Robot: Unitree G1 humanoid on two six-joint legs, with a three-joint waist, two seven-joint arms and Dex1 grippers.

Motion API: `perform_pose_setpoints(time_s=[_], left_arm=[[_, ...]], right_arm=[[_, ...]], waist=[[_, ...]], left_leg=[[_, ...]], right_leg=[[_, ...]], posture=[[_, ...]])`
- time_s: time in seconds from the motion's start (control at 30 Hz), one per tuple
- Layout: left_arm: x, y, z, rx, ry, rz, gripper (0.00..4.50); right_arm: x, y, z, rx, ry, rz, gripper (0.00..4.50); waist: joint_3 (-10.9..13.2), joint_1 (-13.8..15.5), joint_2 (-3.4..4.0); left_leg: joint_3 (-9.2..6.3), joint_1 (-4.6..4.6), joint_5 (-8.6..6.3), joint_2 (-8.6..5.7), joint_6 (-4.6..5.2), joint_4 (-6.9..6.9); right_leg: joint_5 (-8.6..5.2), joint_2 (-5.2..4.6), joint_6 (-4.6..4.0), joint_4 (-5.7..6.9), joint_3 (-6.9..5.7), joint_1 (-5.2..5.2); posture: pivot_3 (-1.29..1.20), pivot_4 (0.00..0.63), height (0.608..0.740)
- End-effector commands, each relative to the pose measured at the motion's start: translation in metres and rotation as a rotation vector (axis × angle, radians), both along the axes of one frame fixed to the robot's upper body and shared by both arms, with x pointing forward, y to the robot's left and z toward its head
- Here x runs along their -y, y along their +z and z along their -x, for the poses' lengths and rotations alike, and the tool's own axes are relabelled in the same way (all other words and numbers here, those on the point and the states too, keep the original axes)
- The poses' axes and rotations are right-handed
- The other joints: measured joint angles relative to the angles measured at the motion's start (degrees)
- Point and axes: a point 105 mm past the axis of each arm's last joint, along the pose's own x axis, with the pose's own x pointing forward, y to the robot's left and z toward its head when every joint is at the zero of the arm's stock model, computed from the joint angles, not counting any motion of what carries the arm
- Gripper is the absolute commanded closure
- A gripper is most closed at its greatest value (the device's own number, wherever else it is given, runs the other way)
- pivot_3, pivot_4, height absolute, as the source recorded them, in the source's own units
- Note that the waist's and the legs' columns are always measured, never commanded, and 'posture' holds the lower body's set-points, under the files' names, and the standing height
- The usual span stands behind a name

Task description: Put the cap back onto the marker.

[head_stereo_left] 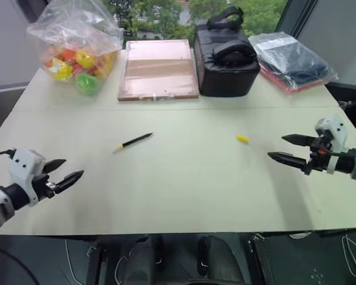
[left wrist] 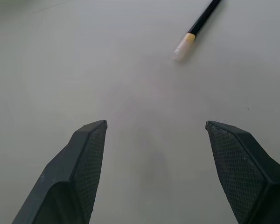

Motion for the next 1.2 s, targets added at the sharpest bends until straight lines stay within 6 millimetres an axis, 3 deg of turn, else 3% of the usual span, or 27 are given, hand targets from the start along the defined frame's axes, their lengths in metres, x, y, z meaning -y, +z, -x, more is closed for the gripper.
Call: perform_pose_setpoints(time_s=[0.03,0.83,1.2], left_arm=[[0.006,0.012,-0.003,0.044,-0.032,-0.028,0.97],[0.019,0.032,-0.026,0.072,-0.099,-0.031,0.97],[0.023,0.037,-0.049,0.027,-0.278,-0.089,0.97]], right_arm=[[-0.009,0.004,-0.001,0.033,0.02,0.017,0.06],[-0.018,-0.005,-0.001,0.037,0.007,0.042,0.06],[-0.029,0.004,-0.006,0.074,0.039,0.036,0.06]], waist=[[0.0,0.0,0.0],[0.0,-0.2,0.0],[0.0,-0.1,0.0]], left_leg=[[0.0,0.0,0.0,0.0,0.01,0.0],[0.07,-0.06,0.08,-0.02,0.19,0.04],[0.09,-0.06,0.08,-0.02,0.19,0.06]], right_leg=[[0.0,-0.01,0.0,-0.01,0.0,0.0],[0.04,0.06,0.07,0.03,0.0,0.21],[0.05,0.08,0.09,0.05,0.0,0.2]], posture=[[0.0,0.15,0.74],[0.0,0.15,0.74],[0.0,0.15,0.74]])
